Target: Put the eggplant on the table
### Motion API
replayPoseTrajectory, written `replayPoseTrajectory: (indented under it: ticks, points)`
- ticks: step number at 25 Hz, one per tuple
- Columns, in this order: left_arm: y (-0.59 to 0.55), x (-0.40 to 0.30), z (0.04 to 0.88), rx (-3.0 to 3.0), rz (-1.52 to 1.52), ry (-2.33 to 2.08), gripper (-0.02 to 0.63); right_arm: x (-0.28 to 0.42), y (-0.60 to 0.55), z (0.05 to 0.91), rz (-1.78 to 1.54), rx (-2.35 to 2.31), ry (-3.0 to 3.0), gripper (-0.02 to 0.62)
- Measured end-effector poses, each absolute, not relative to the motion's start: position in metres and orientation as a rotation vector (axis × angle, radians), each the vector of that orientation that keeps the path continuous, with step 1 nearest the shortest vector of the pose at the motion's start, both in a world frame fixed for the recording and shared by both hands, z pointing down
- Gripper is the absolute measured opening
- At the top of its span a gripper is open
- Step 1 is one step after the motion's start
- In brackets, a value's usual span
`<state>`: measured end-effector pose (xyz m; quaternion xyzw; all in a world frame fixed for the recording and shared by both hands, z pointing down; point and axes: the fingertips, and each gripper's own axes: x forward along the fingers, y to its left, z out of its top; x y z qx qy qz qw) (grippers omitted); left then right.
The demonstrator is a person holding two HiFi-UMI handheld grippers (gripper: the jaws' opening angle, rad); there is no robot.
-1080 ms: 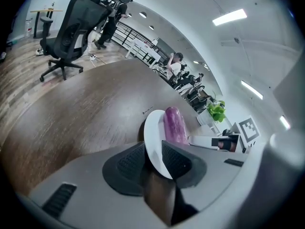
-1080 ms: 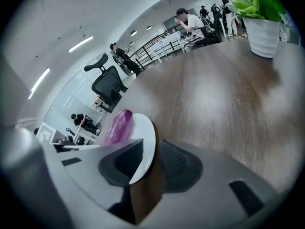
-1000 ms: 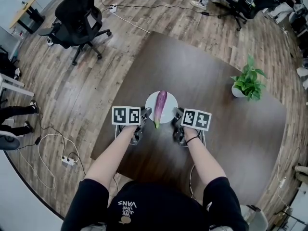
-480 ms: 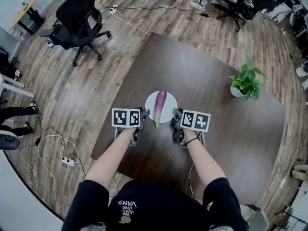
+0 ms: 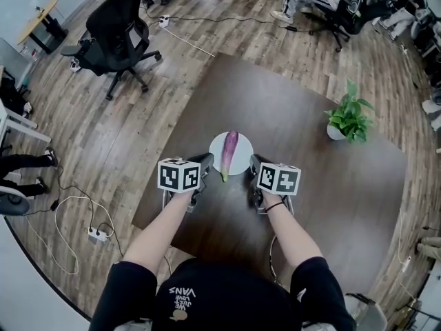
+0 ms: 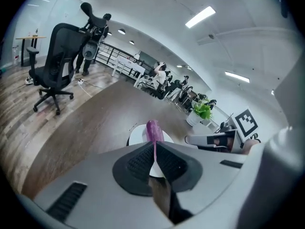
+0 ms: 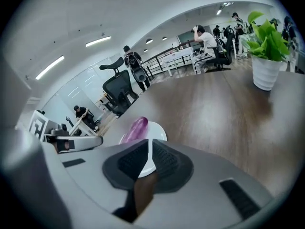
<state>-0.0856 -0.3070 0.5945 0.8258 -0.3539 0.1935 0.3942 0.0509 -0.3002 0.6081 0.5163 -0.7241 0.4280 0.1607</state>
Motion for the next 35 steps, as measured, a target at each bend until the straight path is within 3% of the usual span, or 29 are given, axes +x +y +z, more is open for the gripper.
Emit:
replayPoseTrajectory:
  ticks: [12,35]
  points:
    - [-0.267,-0.075,0.54,2.265,0.411,-0.949,0.012,0.04,-0.259,0.558,1.04,1.462,-2.195,0.02]
    - [-0.163,-0.071,0.514,2.357,0.271,-1.044,0.011,0.026,-0.146,0.524,0.742,1.495,-2.337,0.018]
